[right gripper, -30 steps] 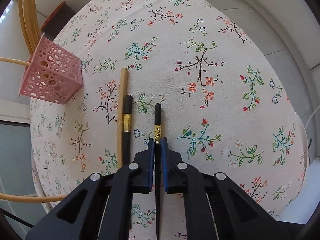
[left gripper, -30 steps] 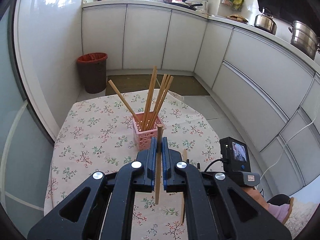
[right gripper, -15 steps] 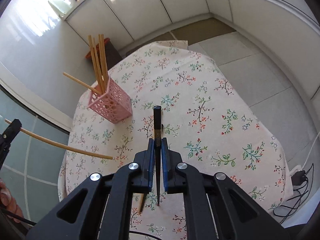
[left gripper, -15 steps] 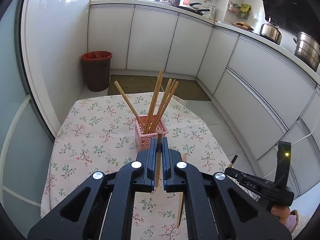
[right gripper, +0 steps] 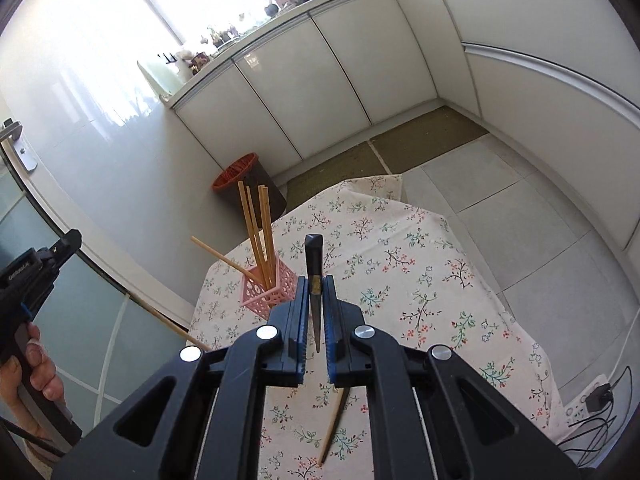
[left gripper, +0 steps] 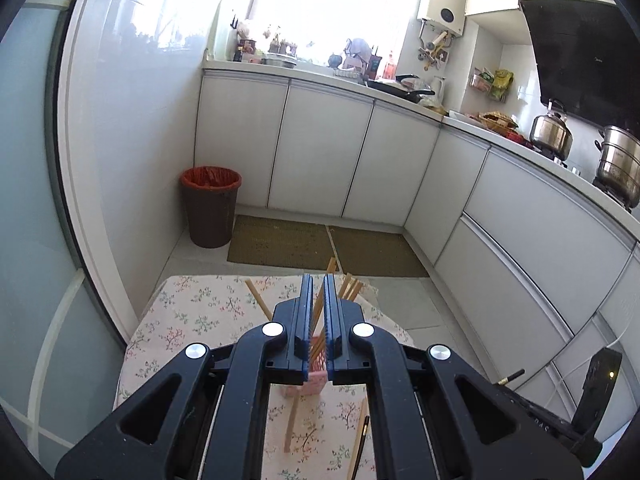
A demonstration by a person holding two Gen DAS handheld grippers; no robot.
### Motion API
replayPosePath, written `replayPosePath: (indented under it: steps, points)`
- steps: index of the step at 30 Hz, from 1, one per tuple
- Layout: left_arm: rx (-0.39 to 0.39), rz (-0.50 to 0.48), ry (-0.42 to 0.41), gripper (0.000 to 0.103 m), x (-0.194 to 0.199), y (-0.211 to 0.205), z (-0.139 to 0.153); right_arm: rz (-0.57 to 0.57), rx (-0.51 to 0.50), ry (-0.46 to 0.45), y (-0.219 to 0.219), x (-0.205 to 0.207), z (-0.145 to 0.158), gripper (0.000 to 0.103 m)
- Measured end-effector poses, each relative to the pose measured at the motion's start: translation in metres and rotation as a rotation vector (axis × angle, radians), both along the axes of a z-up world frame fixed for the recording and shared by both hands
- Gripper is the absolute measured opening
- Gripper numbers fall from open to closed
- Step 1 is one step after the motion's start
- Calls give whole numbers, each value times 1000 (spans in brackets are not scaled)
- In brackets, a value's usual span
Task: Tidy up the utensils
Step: 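Drop the chopstick from the left gripper into the pink basket, then grasp another wooden chopstick on the cloth with the left gripper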
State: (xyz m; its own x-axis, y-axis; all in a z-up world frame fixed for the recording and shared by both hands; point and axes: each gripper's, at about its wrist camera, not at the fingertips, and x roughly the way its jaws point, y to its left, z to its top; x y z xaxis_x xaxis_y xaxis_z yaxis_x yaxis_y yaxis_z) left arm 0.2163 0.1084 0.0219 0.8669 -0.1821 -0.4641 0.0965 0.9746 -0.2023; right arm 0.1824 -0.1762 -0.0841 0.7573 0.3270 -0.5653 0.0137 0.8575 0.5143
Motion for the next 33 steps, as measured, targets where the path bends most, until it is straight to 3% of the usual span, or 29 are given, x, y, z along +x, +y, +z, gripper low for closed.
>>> replayPosePath:
  steps: [7,9,12,17,19,22,24,30,33]
  points:
    - [-20,39,11,5,22,4,-8,-9,2,12,-10,11,-3,7]
    - [-33,81,70,5,31,17,-21,-7,3,14,-12,14,-6,7]
    - [-103,144,270,6,62,48,-65,-7,25,32,-13,20,-17,7]
    - [-271,179,687,16,120,88,-189,2,45,79,-11,30,-37,7]
    - [-266,185,796,16,129,87,-234,2,45,90,-11,33,-43,7]
    - [-183,188,812,24,138,76,-258,7,55,108,-13,38,-50,7]
    - [-197,193,805,34,142,74,-266,12,56,120,-13,40,-55,7]
    - [-110,237,790,35,150,66,-275,19,53,145,-16,42,-65,7]
    - [-152,237,811,35,145,68,-276,18,50,141,-19,41,-66,7]
